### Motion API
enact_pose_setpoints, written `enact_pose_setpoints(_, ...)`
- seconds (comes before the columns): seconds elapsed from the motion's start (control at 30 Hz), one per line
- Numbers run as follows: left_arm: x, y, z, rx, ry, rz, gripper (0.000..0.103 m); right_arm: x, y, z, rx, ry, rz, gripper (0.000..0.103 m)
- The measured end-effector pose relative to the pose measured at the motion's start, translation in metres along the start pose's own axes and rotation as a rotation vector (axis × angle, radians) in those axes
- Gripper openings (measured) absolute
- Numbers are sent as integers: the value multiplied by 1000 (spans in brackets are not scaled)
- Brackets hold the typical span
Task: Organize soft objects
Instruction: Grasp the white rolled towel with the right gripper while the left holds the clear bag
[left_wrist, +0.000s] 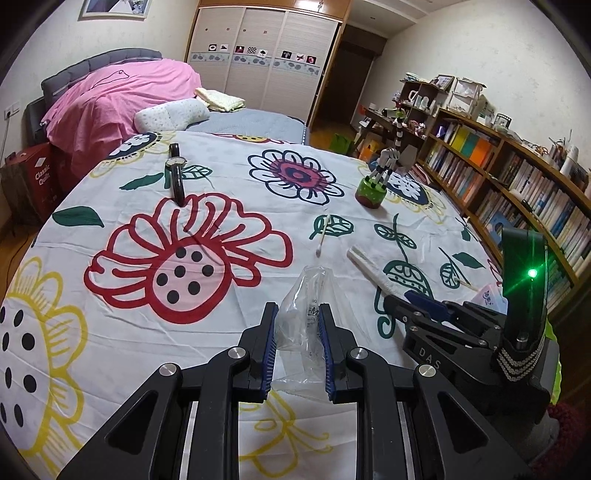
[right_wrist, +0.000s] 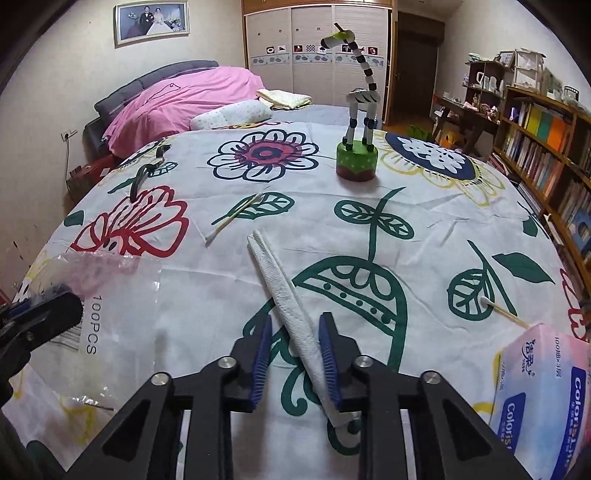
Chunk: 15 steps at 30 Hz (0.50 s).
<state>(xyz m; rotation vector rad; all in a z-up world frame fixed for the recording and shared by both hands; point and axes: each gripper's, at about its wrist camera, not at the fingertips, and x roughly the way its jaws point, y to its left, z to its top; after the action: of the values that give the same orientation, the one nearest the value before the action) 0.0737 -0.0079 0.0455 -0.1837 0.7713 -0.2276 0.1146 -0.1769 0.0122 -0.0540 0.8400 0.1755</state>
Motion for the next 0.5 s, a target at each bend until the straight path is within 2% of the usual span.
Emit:
enact_pose_setpoints(0.07, 0, 0, 0, -1, 3, 1, 21, -2, 1, -1, -3, 6, 4, 17)
enact_pose_setpoints(0.2, 0, 1, -1, -8, 8, 0, 21, -7, -2, -5, 17, 13, 27, 13)
enact_pose_setpoints(0.5, -2, 2, 0, -11, -1, -3, 21, -30, -5, -17, 69, -4, 91, 11)
